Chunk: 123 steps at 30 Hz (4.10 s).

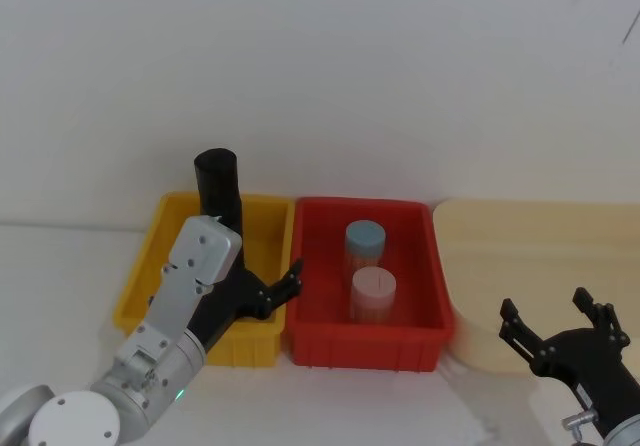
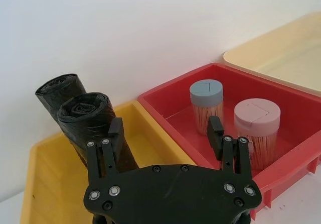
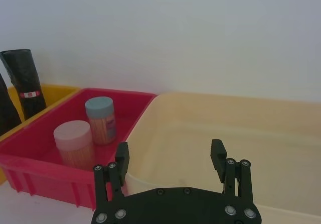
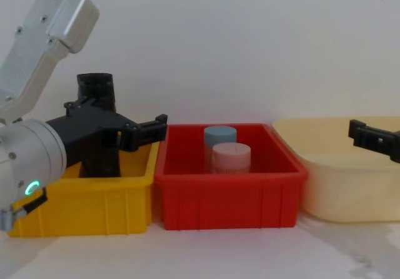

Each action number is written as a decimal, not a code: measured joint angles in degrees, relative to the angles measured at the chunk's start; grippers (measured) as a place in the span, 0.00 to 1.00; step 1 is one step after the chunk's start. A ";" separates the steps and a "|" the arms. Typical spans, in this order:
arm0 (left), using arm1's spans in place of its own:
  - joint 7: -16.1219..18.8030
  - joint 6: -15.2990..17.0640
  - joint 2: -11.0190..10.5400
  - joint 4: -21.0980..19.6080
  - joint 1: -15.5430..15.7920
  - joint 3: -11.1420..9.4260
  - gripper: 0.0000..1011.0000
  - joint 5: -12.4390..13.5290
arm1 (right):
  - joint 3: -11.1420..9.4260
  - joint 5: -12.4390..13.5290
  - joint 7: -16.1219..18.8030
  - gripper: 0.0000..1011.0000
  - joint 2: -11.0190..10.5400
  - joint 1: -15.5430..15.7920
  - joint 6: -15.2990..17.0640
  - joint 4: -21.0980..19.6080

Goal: Pick up the garbage bag with the one hand and transfer it to the other hand.

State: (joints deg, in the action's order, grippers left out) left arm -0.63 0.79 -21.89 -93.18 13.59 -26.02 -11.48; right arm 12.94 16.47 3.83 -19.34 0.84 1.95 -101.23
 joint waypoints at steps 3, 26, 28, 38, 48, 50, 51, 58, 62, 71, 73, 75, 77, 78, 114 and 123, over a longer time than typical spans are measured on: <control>0.00 0.00 0.00 0.00 0.00 0.00 0.99 0.00 | 0.00 0.00 0.00 0.99 0.00 0.00 0.00 0.00; 0.00 0.00 0.00 0.00 0.00 0.00 0.99 0.00 | -0.33 0.46 3.08 0.99 -2.06 1.32 1.22 -1.93; 0.00 0.00 0.00 0.00 0.00 0.00 0.99 0.00 | -0.21 0.49 3.70 0.99 -2.37 1.34 1.38 -2.12; 0.00 0.00 0.00 0.00 0.00 0.00 0.99 0.00 | 2.18 0.30 9.22 0.99 -4.05 -0.71 2.47 -2.23; 0.00 0.00 0.00 0.00 0.00 0.00 0.99 0.00 | 5.58 -0.57 13.75 0.99 -4.18 -5.80 5.52 0.31; 0.00 0.00 0.00 0.00 0.00 0.00 0.99 0.00 | 6.44 -0.65 14.62 0.99 -4.17 -7.36 7.00 0.93; 0.00 0.00 0.00 0.00 0.00 0.00 0.99 0.00 | 6.94 -0.67 15.29 0.99 -4.19 -8.33 8.35 1.31; 0.00 0.00 0.00 0.00 0.00 0.00 0.99 0.00 | 9.38 -0.89 18.08 0.99 -4.65 -13.63 14.54 3.09; 0.00 0.00 0.00 0.00 0.00 0.00 0.99 0.00 | 10.74 -1.17 19.65 0.99 -4.94 -16.68 17.73 4.26; 0.00 0.00 0.00 0.00 0.00 0.00 0.99 0.00 | 13.26 -1.80 22.08 0.99 -5.01 -22.44 22.44 6.94; 0.00 0.00 0.00 0.00 0.00 0.00 0.99 0.00 | 13.90 -2.01 22.49 0.99 -4.86 -23.83 23.26 7.68; 0.00 0.00 0.00 0.00 0.00 0.00 0.99 0.00 | 14.43 -2.20 22.81 0.99 -4.69 -25.00 23.90 8.49; 0.00 0.00 0.00 0.00 0.00 0.00 0.99 0.00 | 15.10 -2.44 23.09 0.99 -4.43 -26.21 24.44 9.42; 0.00 0.00 0.00 0.00 0.00 0.00 0.99 0.00 | 15.30 -2.53 23.21 0.99 -4.34 -26.57 24.63 9.70; 0.00 0.00 0.00 0.00 0.00 0.00 0.99 0.00 | 21.09 -6.90 25.15 0.99 1.56 -37.73 25.07 25.42; 0.00 0.00 0.00 0.00 0.00 0.00 0.99 0.00 | 21.39 -7.29 25.45 0.93 2.12 -38.43 24.78 26.85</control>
State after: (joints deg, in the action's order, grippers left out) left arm -0.63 0.80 -21.90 -93.18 13.59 -26.02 -11.48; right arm 34.33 9.17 29.27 -17.22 -37.59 26.73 -74.38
